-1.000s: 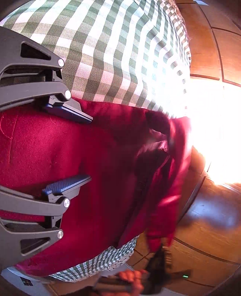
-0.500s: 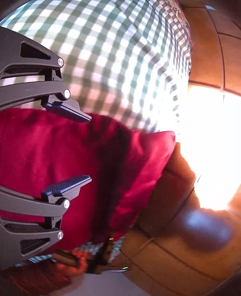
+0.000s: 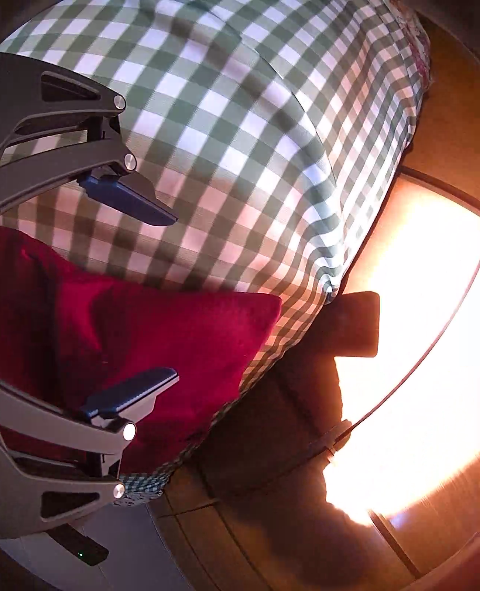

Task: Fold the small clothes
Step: 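Grasp the sweatshirt side edge with the right gripper and fold it inward while the left gripper holds the fabric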

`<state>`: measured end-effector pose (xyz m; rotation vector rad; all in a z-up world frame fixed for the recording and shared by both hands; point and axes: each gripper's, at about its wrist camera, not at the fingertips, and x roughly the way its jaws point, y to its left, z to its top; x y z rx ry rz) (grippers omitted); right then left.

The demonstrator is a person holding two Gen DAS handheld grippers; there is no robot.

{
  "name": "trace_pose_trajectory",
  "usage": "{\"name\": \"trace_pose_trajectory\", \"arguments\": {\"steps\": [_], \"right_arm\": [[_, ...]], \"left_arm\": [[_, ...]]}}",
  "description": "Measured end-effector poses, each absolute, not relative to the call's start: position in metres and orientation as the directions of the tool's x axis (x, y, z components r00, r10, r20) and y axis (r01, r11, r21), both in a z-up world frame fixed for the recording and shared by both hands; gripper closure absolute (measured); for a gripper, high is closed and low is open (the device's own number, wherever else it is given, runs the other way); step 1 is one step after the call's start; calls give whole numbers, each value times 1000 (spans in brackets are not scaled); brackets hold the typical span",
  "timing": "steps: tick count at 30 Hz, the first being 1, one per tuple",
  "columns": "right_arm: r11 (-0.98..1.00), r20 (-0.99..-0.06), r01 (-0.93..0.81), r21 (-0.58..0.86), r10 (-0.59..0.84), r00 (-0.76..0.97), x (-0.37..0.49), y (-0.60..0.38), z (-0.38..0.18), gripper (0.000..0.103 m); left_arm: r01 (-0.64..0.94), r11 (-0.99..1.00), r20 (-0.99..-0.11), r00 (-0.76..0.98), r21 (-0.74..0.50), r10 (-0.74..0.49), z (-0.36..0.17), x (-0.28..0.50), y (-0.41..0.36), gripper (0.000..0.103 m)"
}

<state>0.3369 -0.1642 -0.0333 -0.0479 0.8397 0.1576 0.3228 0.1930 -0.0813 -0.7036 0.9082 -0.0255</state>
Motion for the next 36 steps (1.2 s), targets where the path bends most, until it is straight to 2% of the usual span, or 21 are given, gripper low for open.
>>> {"name": "trace_pose_trajectory", "arguments": {"steps": [3,4,5,6,7,8,9,10,11,12,14,15,19,21,25,28,33,35,36], "right_arm": [[988,-760,-154,7,105,641,346,-160,-46,23],[989,-764,-148,2,97,637,347,-161,-50,23],[990,-768,-142,-1,91,634,348,-161,-54,23],[991,-771,-137,0,87,631,348,-163,-57,23],[991,-776,-132,-3,81,626,348,-164,-61,23],[992,-780,-126,-13,69,622,348,-165,-66,23],[992,-782,-119,-34,47,621,348,-166,-71,23],[992,-785,-110,-63,19,619,347,-167,-79,21],[992,-784,-106,-70,11,621,347,-168,-85,15],[993,-787,-102,-59,17,617,348,-171,-90,15],[993,-791,-99,-64,10,612,350,-170,-93,12],[992,-790,-102,-77,2,613,350,-168,-94,12],[992,-787,-102,-79,1,618,348,-169,-97,11],[992,-787,-102,-73,5,617,349,-170,-97,11],[992,-786,-102,-76,4,618,349,-169,-97,11],[992,-784,-103,-75,5,621,349,-168,-98,11],[992,-785,-103,-70,9,620,349,-169,-98,11],[992,-783,-103,-67,11,622,349,-169,-97,11],[993,-783,-103,-65,13,622,348,-169,-97,11]], "left_arm": [[-262,779,-722,613,-569,-321,-89,347,187,26],[-268,782,-731,603,-563,-320,-90,354,187,31],[-263,783,-735,594,-563,-329,-95,360,186,40],[-251,789,-741,578,-560,-342,-98,368,181,64],[-241,803,-748,571,-545,-337,-96,375,177,76],[-233,824,-748,591,-517,-302,-91,374,173,80],[-222,851,-738,627,-476,-249,-82,370,168,89],[-205,869,-720,660,-450,-216,-75,366,164,90],[-198,888,-711,680,-416,-181,-71,365,158,90],[-206,907,-723,677,-367,-139,-70,369,153,90],[-222,952,-783,621,-212,-30,-88,380,140,90],[-217,965,-804,595,-147,11,-101,384,133,86],[-230,972,-777,619,-39,115,-100,373,121,83],[-249,967,-761,636,-45,129,-87,358,116,84],[-136,986,-709,705,-94,30,-72,303,94,70],[-98,995,-781,621,9,68,-112,296,72,67],[-155,987,-787,613,-41,63,-103,297,77,67],[-162,985,-782,621,-53,60,-97,286,78,60],[-163,985,-773,631,-48,66,-93,279,76,50]]}}
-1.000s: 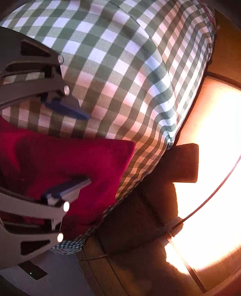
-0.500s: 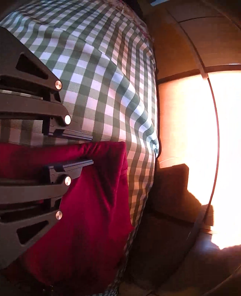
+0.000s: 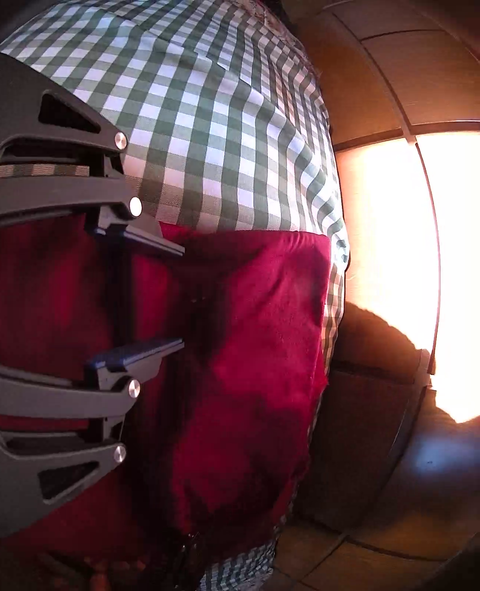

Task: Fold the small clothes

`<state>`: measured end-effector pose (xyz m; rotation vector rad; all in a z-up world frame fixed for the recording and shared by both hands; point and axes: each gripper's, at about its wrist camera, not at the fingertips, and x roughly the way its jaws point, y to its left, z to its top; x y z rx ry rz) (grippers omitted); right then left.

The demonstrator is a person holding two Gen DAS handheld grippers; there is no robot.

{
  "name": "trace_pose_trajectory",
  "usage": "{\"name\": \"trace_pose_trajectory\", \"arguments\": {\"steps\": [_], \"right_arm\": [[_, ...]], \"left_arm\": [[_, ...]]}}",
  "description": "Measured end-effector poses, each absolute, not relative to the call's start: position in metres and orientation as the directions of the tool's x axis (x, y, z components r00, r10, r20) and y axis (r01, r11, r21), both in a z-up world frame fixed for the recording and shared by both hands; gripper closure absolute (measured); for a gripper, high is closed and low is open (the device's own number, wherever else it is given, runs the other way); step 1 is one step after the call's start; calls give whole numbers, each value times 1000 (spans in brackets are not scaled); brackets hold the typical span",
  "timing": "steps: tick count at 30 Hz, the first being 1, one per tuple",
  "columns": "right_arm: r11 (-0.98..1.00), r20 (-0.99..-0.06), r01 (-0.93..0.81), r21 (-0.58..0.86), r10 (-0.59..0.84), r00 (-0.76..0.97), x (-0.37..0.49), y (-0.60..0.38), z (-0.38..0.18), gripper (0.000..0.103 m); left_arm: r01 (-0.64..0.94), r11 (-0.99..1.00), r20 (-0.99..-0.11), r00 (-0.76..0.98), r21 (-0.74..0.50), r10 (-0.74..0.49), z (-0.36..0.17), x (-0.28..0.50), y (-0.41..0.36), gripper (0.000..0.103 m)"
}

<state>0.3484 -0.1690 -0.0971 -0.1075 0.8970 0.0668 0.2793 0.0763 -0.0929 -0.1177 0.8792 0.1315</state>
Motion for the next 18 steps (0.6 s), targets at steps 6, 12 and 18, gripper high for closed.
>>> {"name": "trace_pose_trajectory", "arguments": {"steps": [6,12,18], "right_arm": [[993,-781,-84,-87,-16,625,343,-166,-88,4],[997,-782,-69,-24,24,623,312,-176,-73,4],[998,-824,-60,-12,24,566,277,-183,-73,4]], "left_arm": [[-150,988,-747,662,-47,65,-74,238,69,44],[-141,988,-734,677,-56,55,-70,208,69,41],[-128,989,-741,671,-74,32,-75,184,71,40]]}}
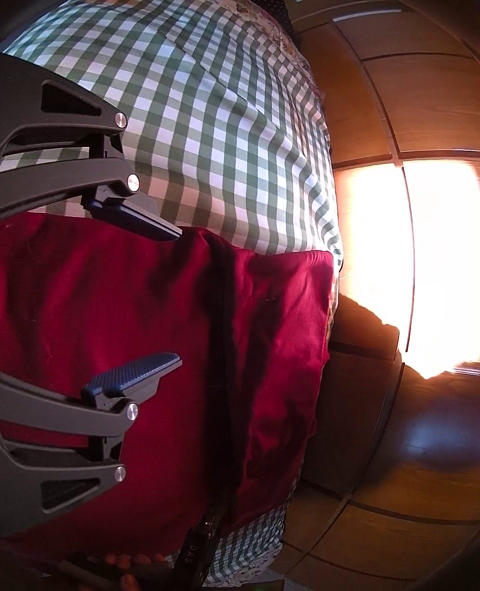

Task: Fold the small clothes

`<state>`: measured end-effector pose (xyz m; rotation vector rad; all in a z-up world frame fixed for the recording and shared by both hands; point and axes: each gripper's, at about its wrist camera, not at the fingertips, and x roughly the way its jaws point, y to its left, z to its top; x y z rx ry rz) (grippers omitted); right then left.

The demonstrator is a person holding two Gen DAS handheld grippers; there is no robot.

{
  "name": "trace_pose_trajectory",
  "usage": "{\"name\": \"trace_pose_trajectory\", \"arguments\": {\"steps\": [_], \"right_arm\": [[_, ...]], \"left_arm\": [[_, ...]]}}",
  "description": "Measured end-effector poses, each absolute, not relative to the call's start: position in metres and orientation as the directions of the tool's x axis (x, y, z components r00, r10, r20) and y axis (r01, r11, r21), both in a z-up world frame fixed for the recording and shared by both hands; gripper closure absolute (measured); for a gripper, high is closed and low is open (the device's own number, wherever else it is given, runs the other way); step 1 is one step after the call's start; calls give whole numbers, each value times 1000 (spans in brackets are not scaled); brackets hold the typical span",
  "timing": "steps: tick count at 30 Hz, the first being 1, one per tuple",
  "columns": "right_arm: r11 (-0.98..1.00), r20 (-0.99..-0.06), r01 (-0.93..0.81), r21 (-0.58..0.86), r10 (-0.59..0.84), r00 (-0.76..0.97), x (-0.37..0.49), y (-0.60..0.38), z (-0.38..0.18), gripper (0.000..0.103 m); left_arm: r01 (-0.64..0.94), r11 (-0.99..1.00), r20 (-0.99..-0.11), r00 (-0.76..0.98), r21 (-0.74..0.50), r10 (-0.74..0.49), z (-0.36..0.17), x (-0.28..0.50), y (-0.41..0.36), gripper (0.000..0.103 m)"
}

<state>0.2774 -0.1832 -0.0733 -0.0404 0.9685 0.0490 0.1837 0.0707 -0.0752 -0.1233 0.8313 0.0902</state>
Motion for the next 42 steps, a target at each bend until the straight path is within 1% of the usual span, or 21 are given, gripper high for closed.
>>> {"name": "trace_pose_trajectory", "arguments": {"steps": [6,22,29,33,35,37,40,42], "right_arm": [[996,-856,-75,-41,4,517,245,-188,-85,4],[997,-856,-73,19,54,514,177,-216,-83,4],[996,-855,-68,49,77,513,153,-232,-78,4],[997,-855,-55,51,72,514,135,-244,-74,4],[997,-860,-44,66,79,503,127,-253,-74,4],[995,-867,-23,98,97,489,115,-265,-76,4],[987,-879,-1,160,143,455,93,-280,-81,4],[983,-884,-23,181,173,434,73,-283,-80,7]], "left_arm": [[-125,990,-750,660,-61,37,-81,164,68,40],[-148,986,-787,616,-74,33,-100,128,83,40],[-131,988,-802,597,-81,13,-107,105,89,40],[-89,990,-806,591,-109,-35,-105,84,96,40],[-65,988,-808,585,-140,-76,-103,72,100,45],[-37,983,-806,579,-180,-125,-101,60,102,54],[0,976,-811,557,-218,-181,-101,42,103,55],[29,969,-818,530,-246,-223,-105,32,101,55]]}}
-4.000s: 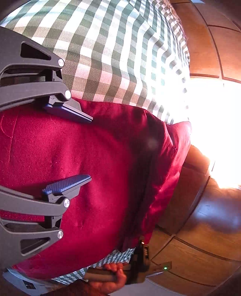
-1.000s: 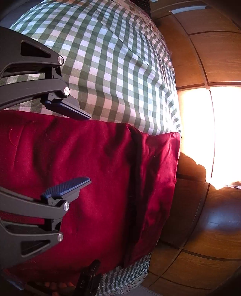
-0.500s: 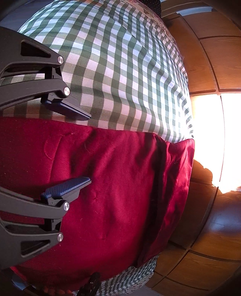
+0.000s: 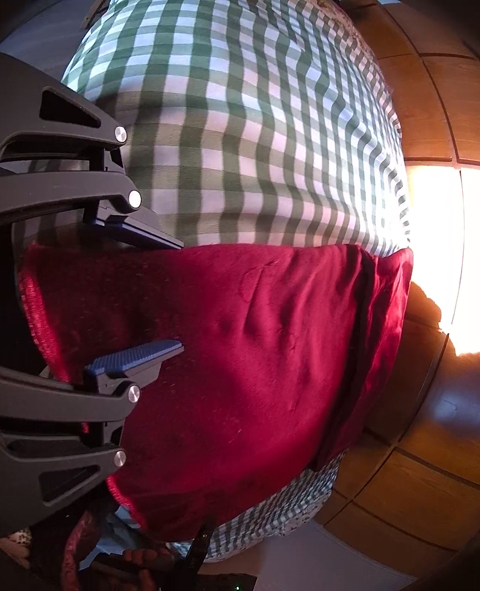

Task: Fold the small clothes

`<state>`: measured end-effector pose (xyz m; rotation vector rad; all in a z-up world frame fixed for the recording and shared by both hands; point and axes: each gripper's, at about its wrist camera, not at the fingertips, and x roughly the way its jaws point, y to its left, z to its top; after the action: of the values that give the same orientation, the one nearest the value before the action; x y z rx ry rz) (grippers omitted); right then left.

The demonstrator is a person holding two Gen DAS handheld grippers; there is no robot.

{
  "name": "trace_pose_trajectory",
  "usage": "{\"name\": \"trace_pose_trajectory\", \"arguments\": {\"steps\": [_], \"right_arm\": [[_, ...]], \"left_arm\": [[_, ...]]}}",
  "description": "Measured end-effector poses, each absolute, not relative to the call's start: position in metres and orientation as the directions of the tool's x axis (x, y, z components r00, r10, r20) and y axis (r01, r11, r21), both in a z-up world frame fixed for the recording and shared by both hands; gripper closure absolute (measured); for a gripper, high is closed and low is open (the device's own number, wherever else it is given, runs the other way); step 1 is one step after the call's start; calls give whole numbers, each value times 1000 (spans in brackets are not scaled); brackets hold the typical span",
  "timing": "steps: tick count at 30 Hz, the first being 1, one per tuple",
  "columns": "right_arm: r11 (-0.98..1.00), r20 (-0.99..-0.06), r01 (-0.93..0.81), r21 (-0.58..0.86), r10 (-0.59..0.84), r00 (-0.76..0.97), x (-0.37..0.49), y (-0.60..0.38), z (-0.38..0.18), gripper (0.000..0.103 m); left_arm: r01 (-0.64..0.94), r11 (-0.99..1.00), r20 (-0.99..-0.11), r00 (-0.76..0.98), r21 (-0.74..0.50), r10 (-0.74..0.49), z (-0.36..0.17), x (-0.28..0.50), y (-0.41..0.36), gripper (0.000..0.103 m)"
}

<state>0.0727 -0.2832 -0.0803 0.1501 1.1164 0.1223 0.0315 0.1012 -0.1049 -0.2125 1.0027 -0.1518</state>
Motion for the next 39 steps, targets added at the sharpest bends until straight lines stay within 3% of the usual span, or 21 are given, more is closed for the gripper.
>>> {"name": "trace_pose_trajectory", "arguments": {"steps": [3,5,6,8,10,20,27,29,30,31,33,34,35,39], "right_arm": [[983,-901,-58,176,184,394,49,-279,-81,26],[981,-908,-75,179,194,372,41,-276,-80,50],[980,-909,-79,185,201,365,41,-276,-80,57],[974,-908,-86,209,226,352,43,-275,-77,83],[968,-896,-99,232,252,366,48,-273,-69,90],[940,-823,-114,321,337,457,94,-273,-40,93],[928,-803,6,374,320,503,160,-290,-48,93],[922,-791,21,386,319,522,181,-291,-49,93],[918,-780,18,396,326,533,193,-289,-48,93],[911,-769,16,411,337,543,203,-289,-47,88],[876,-742,27,482,391,545,215,-293,-45,57],[853,-721,36,521,417,553,216,-296,-44,24],[846,-706,49,531,409,577,215,-298,-42,9],[846,-700,81,526,378,606,201,-313,-42,6]], "left_arm": [[43,963,-825,506,-267,-252,-111,25,96,59],[42,963,-826,504,-268,-252,-111,26,95,75],[46,959,-822,504,-280,-264,-110,27,95,86],[56,950,-807,513,-309,-292,-102,29,96,90],[64,942,-790,527,-331,-313,-91,33,99,91],[30,855,-682,590,-517,-433,-58,96,117,93],[-57,849,-693,608,-526,-388,-60,174,120,93],[-77,866,-708,613,-495,-350,-60,192,122,87],[-109,872,-719,619,-477,-316,-59,197,124,74],[-147,874,-725,631,-463,-277,-58,199,129,48],[-176,861,-700,668,-478,-252,-56,193,140,38],[-175,857,-696,670,-485,-257,-56,190,145,36],[-179,855,-696,671,-486,-255,-58,186,150,36],[-164,877,-719,649,-452,-249,-73,161,159,35]]}}
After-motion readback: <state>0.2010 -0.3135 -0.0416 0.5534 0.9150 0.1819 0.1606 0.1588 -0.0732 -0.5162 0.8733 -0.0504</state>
